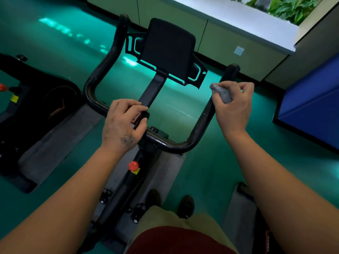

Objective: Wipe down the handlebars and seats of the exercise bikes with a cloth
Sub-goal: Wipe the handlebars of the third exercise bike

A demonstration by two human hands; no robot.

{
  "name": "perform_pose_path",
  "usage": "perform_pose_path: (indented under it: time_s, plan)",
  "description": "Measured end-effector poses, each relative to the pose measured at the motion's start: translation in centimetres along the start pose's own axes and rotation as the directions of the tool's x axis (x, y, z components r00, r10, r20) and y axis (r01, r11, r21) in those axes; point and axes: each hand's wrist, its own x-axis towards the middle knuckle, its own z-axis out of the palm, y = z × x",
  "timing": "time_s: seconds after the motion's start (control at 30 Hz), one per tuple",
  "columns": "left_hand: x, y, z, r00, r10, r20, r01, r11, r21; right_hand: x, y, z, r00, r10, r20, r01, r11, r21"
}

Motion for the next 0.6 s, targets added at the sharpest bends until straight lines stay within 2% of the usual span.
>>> perform_pose_path:
  time_s: [0.3, 0.47, 0.6]
  plan:
    - [2.7, -0.5, -0.1, 0.988, 0.037, 0.15, -0.039, 0.999, 0.008, 2.9, -0.9, 0.0, 0.987, 0.027, -0.161, -0.028, 1.0, -0.003]
    - [4.9, 0.7, -0.4, 0.968, 0.167, 0.186, -0.167, 0.986, -0.013, 1.7, -0.4, 0.8, 0.985, 0.043, -0.169, -0.043, 0.999, -0.001]
    - [6.1, 0.8, 0.5, 0.97, 0.116, 0.214, -0.11, 0.993, -0.04, -0.9, 0.1, 0.7, 0.995, 0.022, -0.102, -0.025, 0.999, -0.027]
